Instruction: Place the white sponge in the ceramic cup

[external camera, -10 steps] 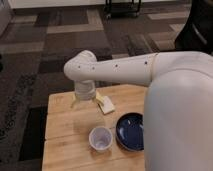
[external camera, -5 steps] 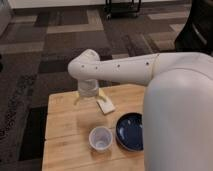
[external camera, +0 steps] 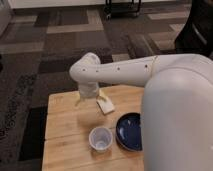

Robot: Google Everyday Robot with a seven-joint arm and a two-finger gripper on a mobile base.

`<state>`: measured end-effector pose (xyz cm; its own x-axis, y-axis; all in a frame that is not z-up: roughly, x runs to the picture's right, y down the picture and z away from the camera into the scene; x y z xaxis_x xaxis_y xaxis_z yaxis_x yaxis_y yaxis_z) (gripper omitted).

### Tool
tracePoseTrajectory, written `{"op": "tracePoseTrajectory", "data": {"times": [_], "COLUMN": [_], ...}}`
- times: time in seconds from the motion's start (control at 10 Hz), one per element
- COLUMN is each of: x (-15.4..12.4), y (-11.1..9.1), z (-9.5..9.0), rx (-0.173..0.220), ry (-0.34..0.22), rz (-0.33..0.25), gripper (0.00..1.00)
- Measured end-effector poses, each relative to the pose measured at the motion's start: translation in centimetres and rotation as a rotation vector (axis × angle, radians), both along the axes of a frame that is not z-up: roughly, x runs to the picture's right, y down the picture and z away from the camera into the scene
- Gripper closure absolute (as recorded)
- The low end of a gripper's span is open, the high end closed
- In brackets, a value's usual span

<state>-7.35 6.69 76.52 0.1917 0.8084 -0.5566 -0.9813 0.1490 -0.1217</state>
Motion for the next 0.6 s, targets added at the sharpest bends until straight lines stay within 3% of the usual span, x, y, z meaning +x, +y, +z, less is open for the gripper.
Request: {"op": "tracePoseTrajectory", "data": {"times": [0.6], "x": [0.19], "y": [0.13], "z": [1.14], "rx": [0.007], "ry": [-0.011], "rz": [-0.042], "gripper": [0.2]}}
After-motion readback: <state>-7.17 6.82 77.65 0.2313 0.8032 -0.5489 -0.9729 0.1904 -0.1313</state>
